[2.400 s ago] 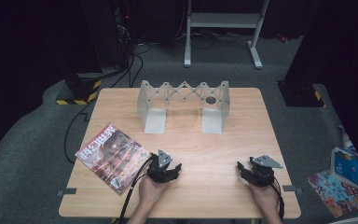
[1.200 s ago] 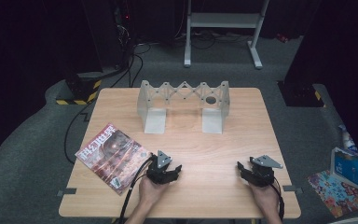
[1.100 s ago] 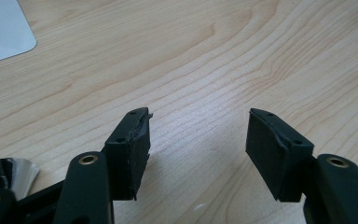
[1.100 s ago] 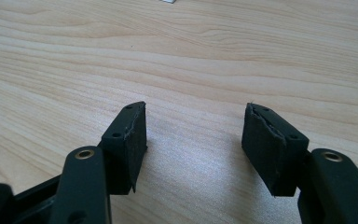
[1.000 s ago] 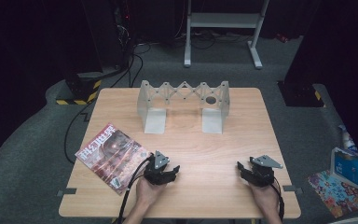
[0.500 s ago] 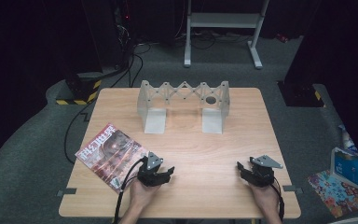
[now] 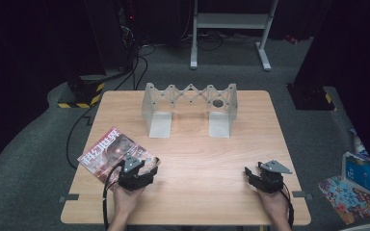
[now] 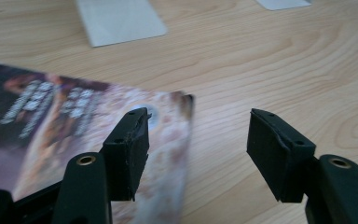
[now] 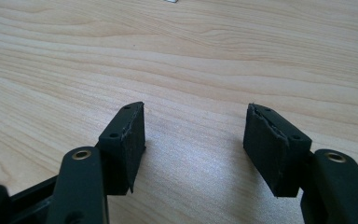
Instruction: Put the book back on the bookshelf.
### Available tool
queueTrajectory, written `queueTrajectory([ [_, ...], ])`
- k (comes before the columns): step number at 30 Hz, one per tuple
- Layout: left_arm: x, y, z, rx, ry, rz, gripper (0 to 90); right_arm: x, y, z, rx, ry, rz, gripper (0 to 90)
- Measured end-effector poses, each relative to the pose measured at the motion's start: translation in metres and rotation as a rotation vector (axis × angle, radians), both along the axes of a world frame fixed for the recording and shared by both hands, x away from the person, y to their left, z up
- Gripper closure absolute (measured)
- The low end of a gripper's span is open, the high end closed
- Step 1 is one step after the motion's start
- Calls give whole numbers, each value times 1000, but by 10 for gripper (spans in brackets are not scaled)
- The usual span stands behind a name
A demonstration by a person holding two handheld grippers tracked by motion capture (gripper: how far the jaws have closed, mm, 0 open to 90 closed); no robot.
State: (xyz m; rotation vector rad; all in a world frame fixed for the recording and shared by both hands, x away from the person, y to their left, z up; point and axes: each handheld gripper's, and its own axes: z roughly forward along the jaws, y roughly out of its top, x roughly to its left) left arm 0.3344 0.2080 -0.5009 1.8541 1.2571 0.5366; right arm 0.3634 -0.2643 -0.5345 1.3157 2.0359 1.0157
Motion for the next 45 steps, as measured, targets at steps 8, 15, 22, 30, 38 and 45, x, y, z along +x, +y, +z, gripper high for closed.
queueTrajectory([
  [8,-3,40,-1,-9,22,119,371,0,0,0,-1,0,2,385],
  [15,-1,70,0,-14,49,215,333,0,0,0,-1,0,2,385],
  [22,-1,90,-7,20,62,297,315,0,0,0,-2,-1,3,384],
  [30,-3,106,-14,57,72,387,282,0,0,0,-1,0,2,384],
  [38,-4,122,-20,49,99,460,258,0,0,0,-1,0,2,384],
  [45,-3,128,-21,49,97,492,234,0,0,0,-1,0,1,384],
])
